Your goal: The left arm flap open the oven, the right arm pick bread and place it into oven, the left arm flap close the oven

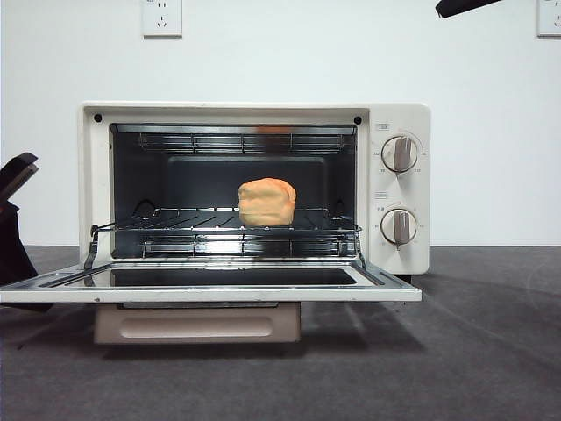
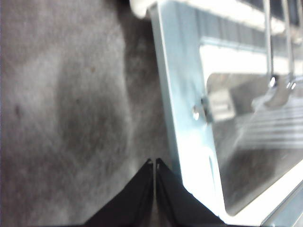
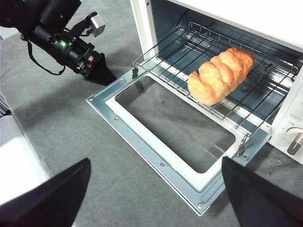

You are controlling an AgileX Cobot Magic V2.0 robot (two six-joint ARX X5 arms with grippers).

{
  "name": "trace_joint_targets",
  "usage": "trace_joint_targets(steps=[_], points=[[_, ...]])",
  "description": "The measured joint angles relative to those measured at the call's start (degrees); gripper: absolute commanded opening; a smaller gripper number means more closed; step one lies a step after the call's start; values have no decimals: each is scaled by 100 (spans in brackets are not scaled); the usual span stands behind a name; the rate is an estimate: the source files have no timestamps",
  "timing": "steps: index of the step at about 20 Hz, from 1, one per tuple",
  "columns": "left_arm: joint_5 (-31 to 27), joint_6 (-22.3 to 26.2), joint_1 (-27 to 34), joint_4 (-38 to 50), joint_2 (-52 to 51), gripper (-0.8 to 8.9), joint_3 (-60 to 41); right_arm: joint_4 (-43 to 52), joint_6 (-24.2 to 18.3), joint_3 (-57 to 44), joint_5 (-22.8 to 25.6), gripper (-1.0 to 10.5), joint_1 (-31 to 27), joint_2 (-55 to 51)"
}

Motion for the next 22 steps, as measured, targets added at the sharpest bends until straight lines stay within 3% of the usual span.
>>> trace_joint_targets(steps=[12, 18, 22], points=[[708, -1239, 144, 1639, 13, 15, -28, 0, 17, 0, 0, 428, 0, 0], [874, -2164, 223, 2459, 74, 15, -133, 0, 20, 0, 0, 428, 0, 0], [940, -2227, 358, 3401, 4, 15, 28, 0, 20, 0, 9, 428, 0, 0]])
